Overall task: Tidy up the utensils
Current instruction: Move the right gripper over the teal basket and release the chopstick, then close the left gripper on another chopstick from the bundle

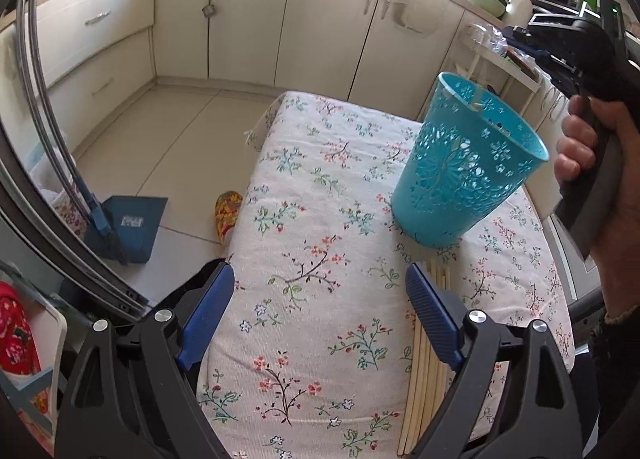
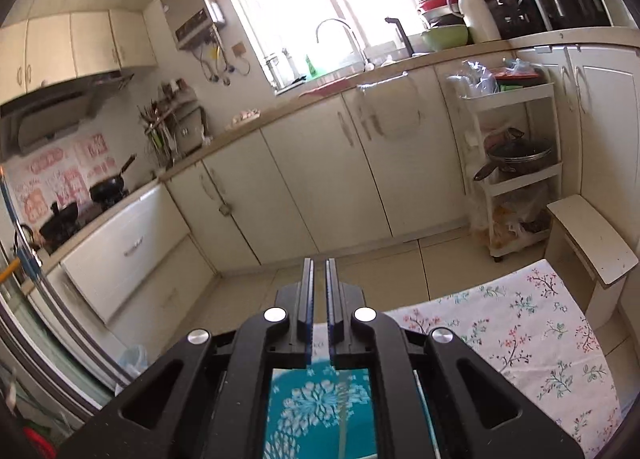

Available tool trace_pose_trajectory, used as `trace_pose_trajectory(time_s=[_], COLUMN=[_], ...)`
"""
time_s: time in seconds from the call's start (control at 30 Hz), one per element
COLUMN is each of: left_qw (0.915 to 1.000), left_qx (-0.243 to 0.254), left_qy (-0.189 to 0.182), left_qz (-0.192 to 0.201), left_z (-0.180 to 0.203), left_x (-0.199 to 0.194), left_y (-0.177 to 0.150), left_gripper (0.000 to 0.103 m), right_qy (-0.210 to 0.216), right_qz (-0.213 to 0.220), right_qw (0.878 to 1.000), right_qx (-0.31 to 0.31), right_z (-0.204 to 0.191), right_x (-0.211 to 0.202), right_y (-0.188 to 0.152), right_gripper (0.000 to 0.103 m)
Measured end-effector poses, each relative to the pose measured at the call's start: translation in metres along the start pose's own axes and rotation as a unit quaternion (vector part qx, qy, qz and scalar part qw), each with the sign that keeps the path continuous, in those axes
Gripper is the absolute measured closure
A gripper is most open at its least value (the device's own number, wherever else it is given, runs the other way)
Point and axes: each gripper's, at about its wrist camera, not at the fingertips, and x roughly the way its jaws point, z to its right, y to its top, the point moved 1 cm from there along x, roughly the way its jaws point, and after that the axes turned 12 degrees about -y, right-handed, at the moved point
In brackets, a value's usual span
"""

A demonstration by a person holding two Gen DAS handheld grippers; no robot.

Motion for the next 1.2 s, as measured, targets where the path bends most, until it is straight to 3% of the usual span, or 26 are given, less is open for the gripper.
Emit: trace_pose_trajectory(time_s=[0.2,0.37,0.47,0.57,0.7,0.8,1.03,1.2], left_qw=[1.0000,0.9999,0.9999,0.9998,0.9996,0.9997,0.9993,0.9992], left_qx=[-0.009,-0.012,-0.014,-0.019,-0.024,-0.016,-0.025,-0.021], left_qy=[-0.001,0.002,0.005,0.007,0.006,0.009,0.011,0.011], left_qz=[0.001,0.003,0.000,-0.008,-0.016,-0.014,-0.026,-0.031], left_z=[-0.003,-0.004,-0.006,-0.008,-0.009,-0.007,-0.013,-0.013], left_x=[-0.002,-0.006,-0.006,-0.003,-0.002,-0.006,-0.003,0.001], left_y=[-0.002,-0.005,-0.007,-0.011,-0.015,-0.018,-0.024,-0.026], left_gripper=[0.019,0.018,0.018,0.017,0.017,0.017,0.016,0.016], right_qy=[0.001,0.005,-0.004,-0.023,-0.045,-0.058,-0.079,-0.090], right_qz=[0.000,0.018,0.025,-0.016,-0.141,-0.191,-0.214,-0.212], right_qw=[1.000,1.000,1.000,0.999,0.986,0.977,0.968,0.965], right_qx=[-0.015,-0.011,-0.013,-0.034,-0.073,-0.080,-0.103,-0.122], right_z=[0.008,0.024,0.033,0.037,0.036,0.037,0.030,0.024], right_x=[-0.018,-0.064,-0.102,-0.115,-0.081,-0.051,-0.015,-0.014], right_y=[-0.006,-0.015,-0.041,-0.087,-0.161,-0.186,-0.198,-0.208], right_gripper=[0.083,0.077,0.074,0.074,0.076,0.081,0.083,0.084])
